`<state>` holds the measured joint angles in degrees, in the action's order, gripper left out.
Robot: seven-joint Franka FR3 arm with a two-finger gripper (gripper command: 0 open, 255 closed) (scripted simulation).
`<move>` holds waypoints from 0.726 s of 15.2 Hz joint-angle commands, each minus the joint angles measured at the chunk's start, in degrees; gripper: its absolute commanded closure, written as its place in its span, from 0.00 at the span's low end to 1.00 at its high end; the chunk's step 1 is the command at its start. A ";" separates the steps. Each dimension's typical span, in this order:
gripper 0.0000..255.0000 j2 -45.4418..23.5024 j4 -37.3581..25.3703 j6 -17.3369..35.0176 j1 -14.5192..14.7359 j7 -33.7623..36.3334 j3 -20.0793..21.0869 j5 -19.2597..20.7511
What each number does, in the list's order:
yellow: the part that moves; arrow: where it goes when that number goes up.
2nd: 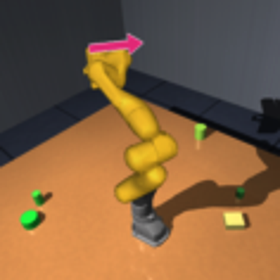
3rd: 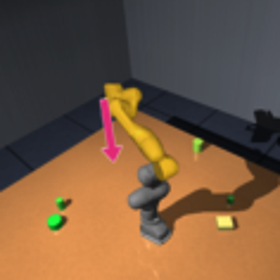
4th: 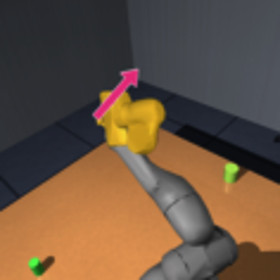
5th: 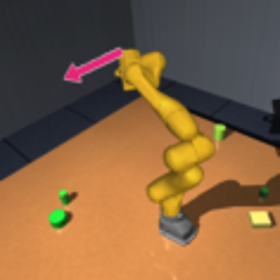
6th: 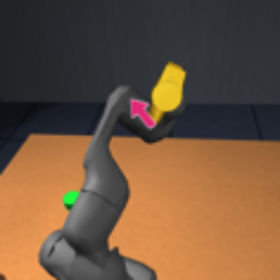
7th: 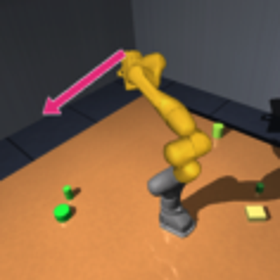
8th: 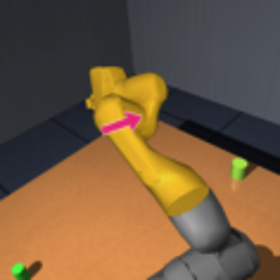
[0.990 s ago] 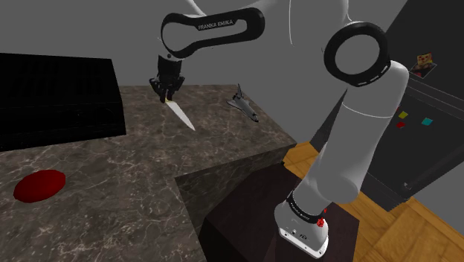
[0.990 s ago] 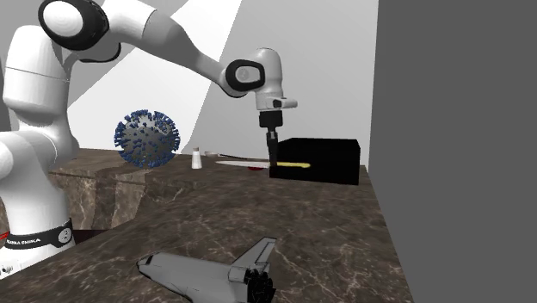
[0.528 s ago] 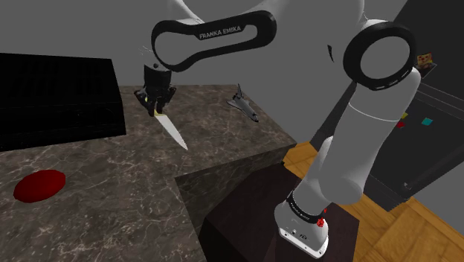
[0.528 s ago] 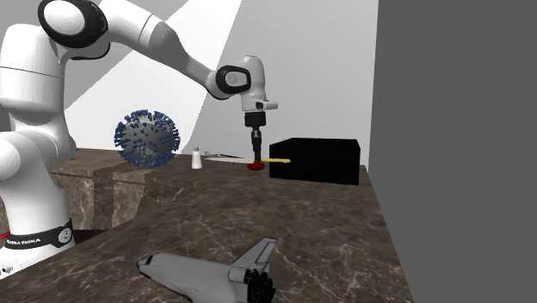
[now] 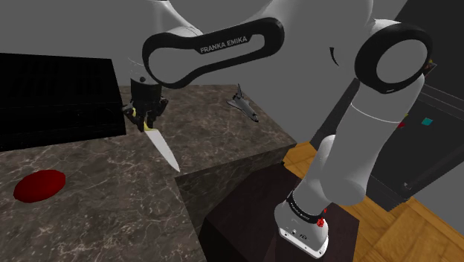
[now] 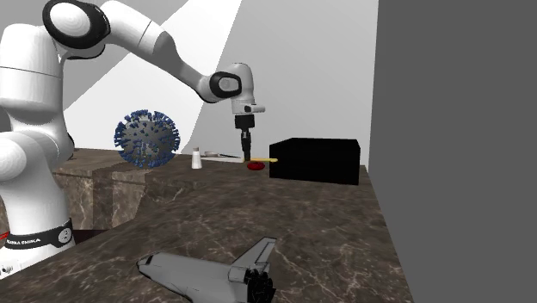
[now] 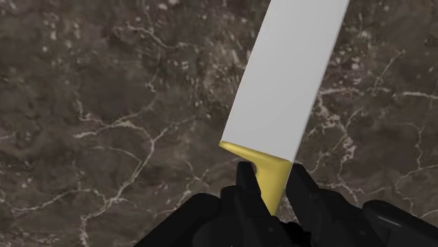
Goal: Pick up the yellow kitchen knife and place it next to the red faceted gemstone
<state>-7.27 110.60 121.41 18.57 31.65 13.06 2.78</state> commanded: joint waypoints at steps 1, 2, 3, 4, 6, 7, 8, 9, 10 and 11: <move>1.00 -0.46 1.09 1.54 0.06 0.25 0.01 0.18; 1.00 -0.74 1.52 2.25 0.08 0.32 -0.01 0.27; 1.00 -1.04 1.94 2.96 0.09 0.40 -0.02 0.38; 1.00 -1.35 2.35 3.67 0.11 0.47 -0.04 0.48; 1.00 -2.00 3.14 5.08 0.14 0.64 -0.08 0.71; 1.00 -2.34 3.51 5.78 0.17 0.73 -0.11 0.83; 1.00 -2.69 3.87 6.48 0.19 0.82 -0.13 0.96; 1.00 -3.05 4.21 7.17 0.21 0.91 -0.16 1.09; 1.00 -3.42 4.55 7.87 0.23 1.01 -0.19 1.22; 1.00 -3.81 4.87 8.56 0.26 1.11 -0.22 1.36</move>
<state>-10.60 115.40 129.43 18.78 32.63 12.86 3.99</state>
